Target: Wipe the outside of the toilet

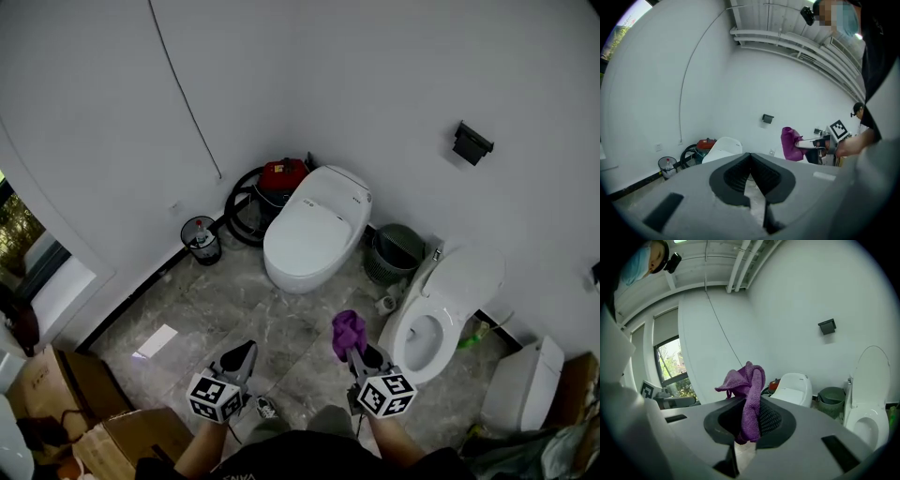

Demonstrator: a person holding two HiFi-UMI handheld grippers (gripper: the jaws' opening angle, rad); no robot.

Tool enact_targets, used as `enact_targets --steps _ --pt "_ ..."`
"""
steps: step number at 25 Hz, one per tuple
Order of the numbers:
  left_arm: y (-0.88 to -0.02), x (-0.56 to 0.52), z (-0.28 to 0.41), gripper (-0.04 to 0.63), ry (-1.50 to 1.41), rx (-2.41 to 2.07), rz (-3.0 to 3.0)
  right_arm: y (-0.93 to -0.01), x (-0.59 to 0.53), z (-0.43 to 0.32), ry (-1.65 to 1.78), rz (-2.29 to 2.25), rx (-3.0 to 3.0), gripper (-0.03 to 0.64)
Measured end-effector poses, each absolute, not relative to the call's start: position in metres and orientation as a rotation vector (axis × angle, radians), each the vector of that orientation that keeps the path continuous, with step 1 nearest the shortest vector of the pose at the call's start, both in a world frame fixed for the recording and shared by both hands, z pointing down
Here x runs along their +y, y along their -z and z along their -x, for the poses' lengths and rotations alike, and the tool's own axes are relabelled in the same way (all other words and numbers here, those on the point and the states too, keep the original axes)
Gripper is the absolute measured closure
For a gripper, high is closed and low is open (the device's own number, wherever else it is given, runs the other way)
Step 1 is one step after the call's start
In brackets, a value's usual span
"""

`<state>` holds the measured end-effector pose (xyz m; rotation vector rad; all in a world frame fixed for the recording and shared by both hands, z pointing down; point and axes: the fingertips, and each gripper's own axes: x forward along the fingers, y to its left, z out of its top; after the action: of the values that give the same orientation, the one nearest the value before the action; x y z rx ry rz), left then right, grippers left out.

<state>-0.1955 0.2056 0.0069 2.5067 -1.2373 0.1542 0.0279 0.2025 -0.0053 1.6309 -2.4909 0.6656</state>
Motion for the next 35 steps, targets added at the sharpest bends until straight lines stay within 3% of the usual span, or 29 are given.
enact_targets --steps 7,19,35 --pt "-0.027 0.166 0.203 0.589 -0.193 -1.205 -2.518 -0.008 0.166 -0.019 -0.639 -1.637 -2.476 0.572" --pt "-0.081 0.095 0.149 0.589 -0.233 -1.325 -2.465 -0.085 0.074 -0.032 -0.707 -1.326 -2.539 0.572" --pt "-0.264 0.003 0.126 0.589 -0.202 -1.383 -2.312 -0.269 -0.021 -0.017 -0.701 -1.349 -2.522 0.572"
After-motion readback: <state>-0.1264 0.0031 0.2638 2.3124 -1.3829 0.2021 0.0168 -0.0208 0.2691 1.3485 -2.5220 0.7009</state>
